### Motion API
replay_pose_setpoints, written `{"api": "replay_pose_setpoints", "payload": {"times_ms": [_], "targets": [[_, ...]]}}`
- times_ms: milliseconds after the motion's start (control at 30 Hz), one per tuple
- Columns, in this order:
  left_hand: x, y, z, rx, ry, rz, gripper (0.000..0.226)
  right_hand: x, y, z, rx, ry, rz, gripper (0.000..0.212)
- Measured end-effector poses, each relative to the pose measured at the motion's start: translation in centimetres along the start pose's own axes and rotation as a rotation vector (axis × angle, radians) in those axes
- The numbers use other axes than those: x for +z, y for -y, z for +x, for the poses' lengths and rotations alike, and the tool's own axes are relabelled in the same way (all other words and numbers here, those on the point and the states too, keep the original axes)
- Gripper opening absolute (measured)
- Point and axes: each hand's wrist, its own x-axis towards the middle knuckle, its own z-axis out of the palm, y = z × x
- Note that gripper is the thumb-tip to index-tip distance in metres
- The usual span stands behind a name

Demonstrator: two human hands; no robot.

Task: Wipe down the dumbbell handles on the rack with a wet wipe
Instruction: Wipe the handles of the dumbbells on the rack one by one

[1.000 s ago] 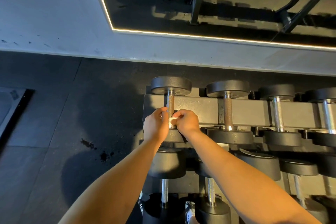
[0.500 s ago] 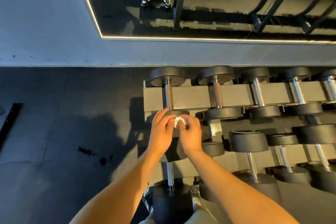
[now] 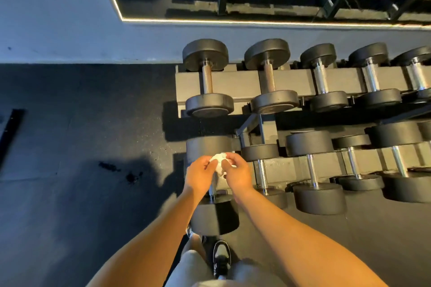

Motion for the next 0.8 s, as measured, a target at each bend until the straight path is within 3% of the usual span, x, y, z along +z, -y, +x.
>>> {"api": "replay_pose_setpoints", "payload": {"times_ms": [233, 367, 400, 567, 667, 800], "targets": [[3.4, 4.9, -2.9, -0.169, -0.163, -0.168, 0.022, -1.6, -5.7, -1.8, 0.039, 0.030, 0.025, 0.022], [3.7, 5.2, -5.1, -0.198, -0.109, -0.904, 0.021, -2.4, -4.9, -3.0, -0.014, 0.051, 0.056, 0.023], [3.6, 4.9, -5.4, -0.196, -0.107, -0.987, 0.020, -2.5, -4.6, -3.3, -0.032, 0.054, 0.066, 0.024], [3.1, 2.1, -6.1, -0.074, -0.174, -0.587, 0.014, -2.5, -3.1, -4.1, -0.108, 0.050, 0.070, 0.021], [2.5, 1.3, -5.6, -0.100, -0.157, -0.587, 0.013, -2.0, -2.5, -3.5, -0.188, 0.020, -0.008, 0.018], [2.2, -0.6, -4.3, -0.078, -0.099, -0.640, 0.023, -1.2, -0.7, -2.4, -0.245, 0.110, -0.062, 0.028]]}}
